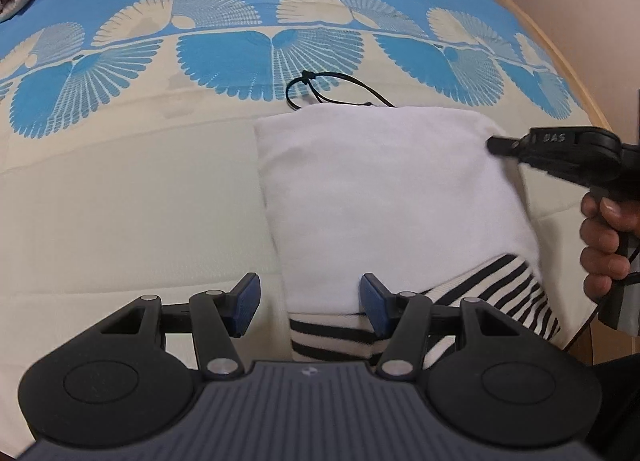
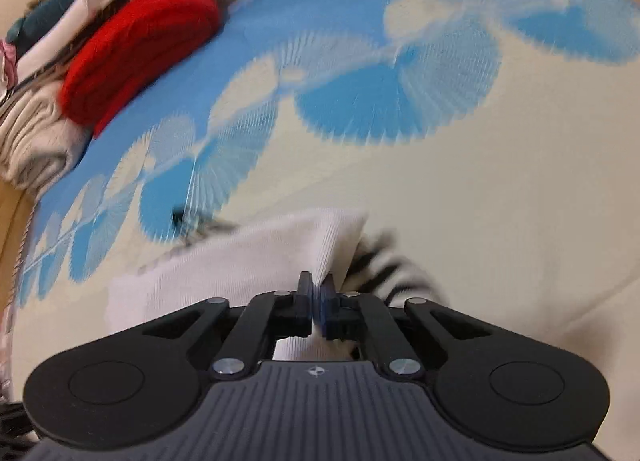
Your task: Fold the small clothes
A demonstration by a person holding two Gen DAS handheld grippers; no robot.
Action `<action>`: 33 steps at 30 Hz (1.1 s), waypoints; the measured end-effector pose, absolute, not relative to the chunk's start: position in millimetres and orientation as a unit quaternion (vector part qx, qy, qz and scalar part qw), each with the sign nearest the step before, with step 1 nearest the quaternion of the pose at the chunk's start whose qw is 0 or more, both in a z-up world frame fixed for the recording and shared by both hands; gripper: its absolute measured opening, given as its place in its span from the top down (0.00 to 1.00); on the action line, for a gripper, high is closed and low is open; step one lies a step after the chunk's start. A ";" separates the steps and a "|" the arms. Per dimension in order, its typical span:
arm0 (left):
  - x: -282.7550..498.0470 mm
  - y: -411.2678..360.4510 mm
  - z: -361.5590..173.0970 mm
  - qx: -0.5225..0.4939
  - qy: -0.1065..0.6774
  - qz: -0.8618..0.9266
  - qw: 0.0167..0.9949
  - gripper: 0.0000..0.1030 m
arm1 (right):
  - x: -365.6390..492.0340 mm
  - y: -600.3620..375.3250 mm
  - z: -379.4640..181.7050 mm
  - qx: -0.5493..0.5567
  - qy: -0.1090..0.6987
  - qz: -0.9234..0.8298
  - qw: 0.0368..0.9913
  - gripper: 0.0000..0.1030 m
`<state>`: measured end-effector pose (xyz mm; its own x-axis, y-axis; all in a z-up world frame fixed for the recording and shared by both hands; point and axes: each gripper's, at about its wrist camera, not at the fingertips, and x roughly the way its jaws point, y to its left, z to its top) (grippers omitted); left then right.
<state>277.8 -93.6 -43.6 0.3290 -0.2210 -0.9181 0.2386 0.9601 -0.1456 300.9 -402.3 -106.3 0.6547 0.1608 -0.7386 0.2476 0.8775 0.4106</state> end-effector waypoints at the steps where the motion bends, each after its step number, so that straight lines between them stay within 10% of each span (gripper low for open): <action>1: 277.8 -93.5 -43.0 0.008 0.561 -0.141 0.816 0.40 | 300.6 -402.4 -105.2 0.237 0.413 -0.033 0.879 0.98; 5: 275.5 -95.1 -42.1 0.008 0.558 -0.146 0.817 0.40 | 304.2 -390.6 -112.4 0.181 0.452 -0.030 0.873 0.96; 14: 271.7 -97.7 -38.2 0.007 0.553 -0.150 0.820 0.41 | 246.1 -373.5 -59.6 0.110 0.389 0.089 0.911 0.55; 20: 274.6 -91.4 -20.1 -0.004 0.513 -0.124 0.849 0.40 | 233.5 -343.0 -122.8 -0.073 0.534 0.100 0.836 0.51; 33: 357.6 -65.2 -87.5 -0.143 0.587 -0.178 0.776 0.21 | 252.8 -395.9 -120.7 0.104 0.529 0.042 0.841 0.36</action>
